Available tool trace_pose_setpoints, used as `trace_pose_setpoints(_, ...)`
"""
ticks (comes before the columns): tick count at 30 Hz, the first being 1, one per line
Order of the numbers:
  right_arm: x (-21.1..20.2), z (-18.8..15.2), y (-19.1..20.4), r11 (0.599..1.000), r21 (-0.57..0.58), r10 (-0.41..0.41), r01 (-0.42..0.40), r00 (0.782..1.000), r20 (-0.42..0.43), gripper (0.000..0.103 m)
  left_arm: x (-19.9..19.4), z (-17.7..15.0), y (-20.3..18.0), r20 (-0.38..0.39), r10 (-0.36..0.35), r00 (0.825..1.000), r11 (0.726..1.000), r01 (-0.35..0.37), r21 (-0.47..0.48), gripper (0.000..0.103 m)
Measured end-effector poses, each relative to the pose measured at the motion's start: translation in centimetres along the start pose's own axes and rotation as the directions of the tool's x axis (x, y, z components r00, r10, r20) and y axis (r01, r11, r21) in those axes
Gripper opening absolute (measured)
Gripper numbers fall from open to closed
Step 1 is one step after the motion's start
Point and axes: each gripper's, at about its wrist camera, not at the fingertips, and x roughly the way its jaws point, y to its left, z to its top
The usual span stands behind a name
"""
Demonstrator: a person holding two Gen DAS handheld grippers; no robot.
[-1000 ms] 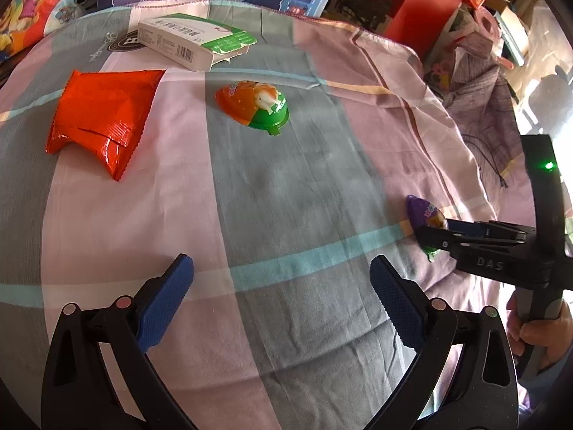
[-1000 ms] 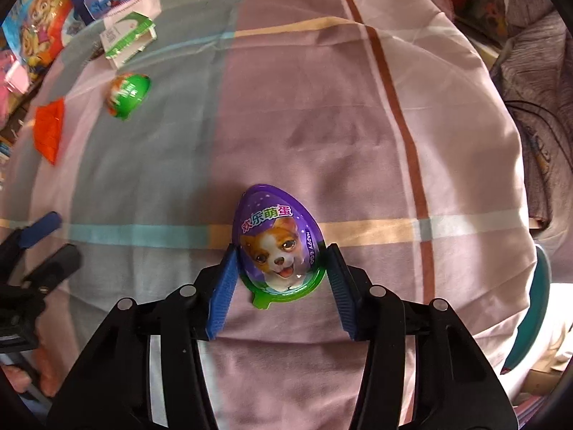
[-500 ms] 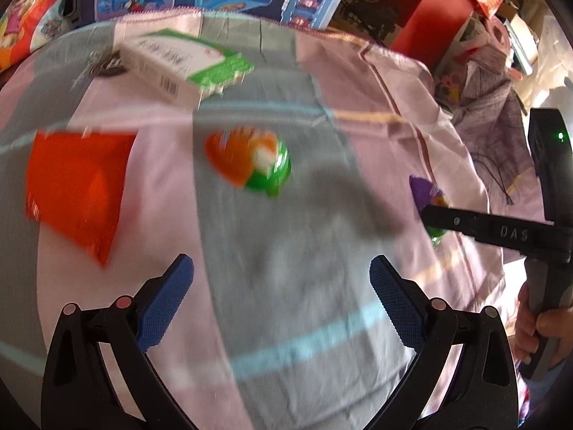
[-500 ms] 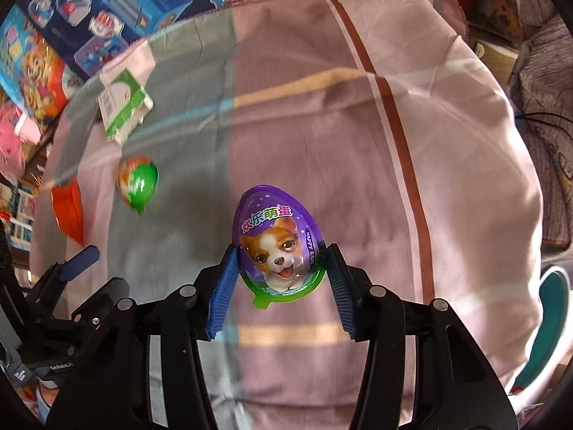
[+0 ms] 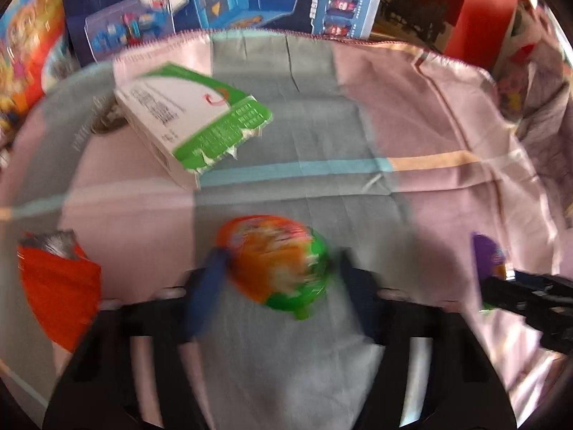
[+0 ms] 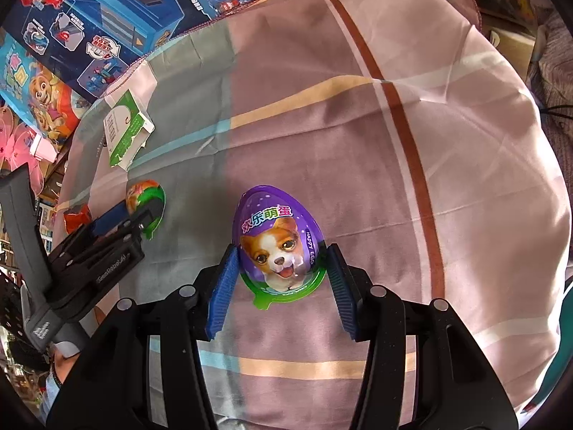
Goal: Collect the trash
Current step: 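Grasp the purple dog-print egg with the right gripper while the left grasps the orange-green egg, then carry both eggs over the teal bin and open both grippers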
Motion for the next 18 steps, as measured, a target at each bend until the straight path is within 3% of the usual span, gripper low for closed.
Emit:
trace_pose_setpoints(7,-1.4,-1.4,-2.2,0.999,0.033,0.031,-0.031,0.999,0.014,0.048,-2.3,-1.2,-0.6,0.006,-0.063,0.998,0.998,0.063,0.005,0.057)
trace_pose_setpoints(18,-6.1,-6.8,-7.2,0.993,0.117,0.023,-0.03,0.998,0.061,0.048,-6.7,-4.8,-7.5,-0.011,-0.151,0.988,0.978,0.151,0.145,0.057)
